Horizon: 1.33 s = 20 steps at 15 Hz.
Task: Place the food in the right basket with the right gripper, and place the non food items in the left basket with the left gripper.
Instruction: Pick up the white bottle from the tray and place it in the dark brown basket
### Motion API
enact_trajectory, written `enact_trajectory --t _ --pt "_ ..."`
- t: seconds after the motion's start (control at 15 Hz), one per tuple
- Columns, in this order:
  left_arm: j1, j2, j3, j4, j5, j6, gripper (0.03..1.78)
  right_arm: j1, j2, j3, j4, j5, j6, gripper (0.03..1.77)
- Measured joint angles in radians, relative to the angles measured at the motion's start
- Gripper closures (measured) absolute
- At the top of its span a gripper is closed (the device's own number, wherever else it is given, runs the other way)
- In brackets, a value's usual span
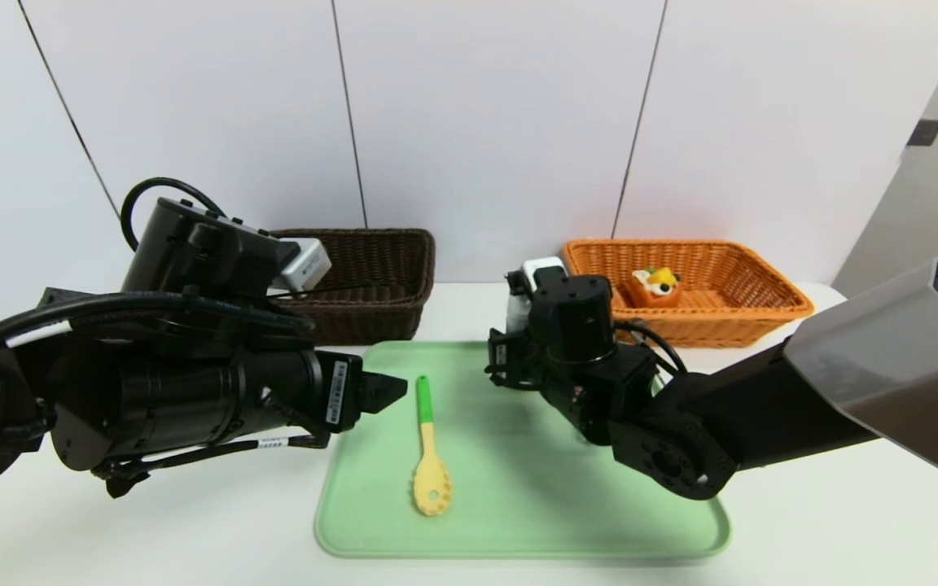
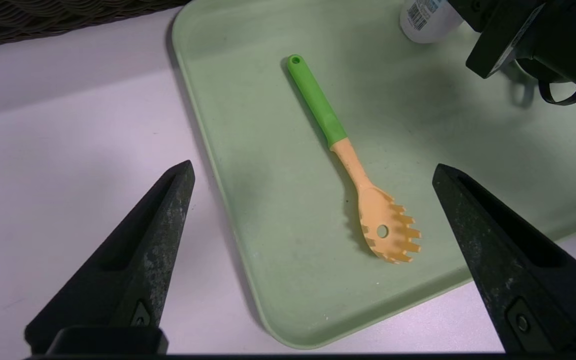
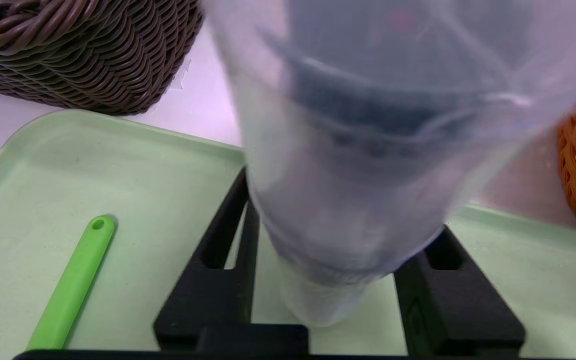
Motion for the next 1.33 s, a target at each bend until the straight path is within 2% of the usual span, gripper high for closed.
enact_trajectory --t 0.07,0.6,0.8,1.07,1.33 --pt "0.0 0.001 0.0 0.0 0.0 0.0 0.12 0.0 -0.001 0.0 0.0 0.0 -0.001 1.17" --pt "0.0 0.007 0.0 0.0 0.0 -0.001 0.12 0.027 -0.078 0.006 0.022 -0.004 -0.027 1.17" --pt "0.0 0.007 0.011 0.001 0.0 -0.002 0.12 0.032 -0.146 -0.016 0.079 -0.001 -0.059 1.17" --pt "0.0 0.007 0.023 0.0 0.001 -0.003 0.12 0.034 -0.197 -0.193 0.211 0.02 -0.083 1.17" --pt "0.0 0.002 0.051 0.0 0.02 0.0 0.12 0.044 -0.172 -0.436 0.346 0.073 -0.084 1.17"
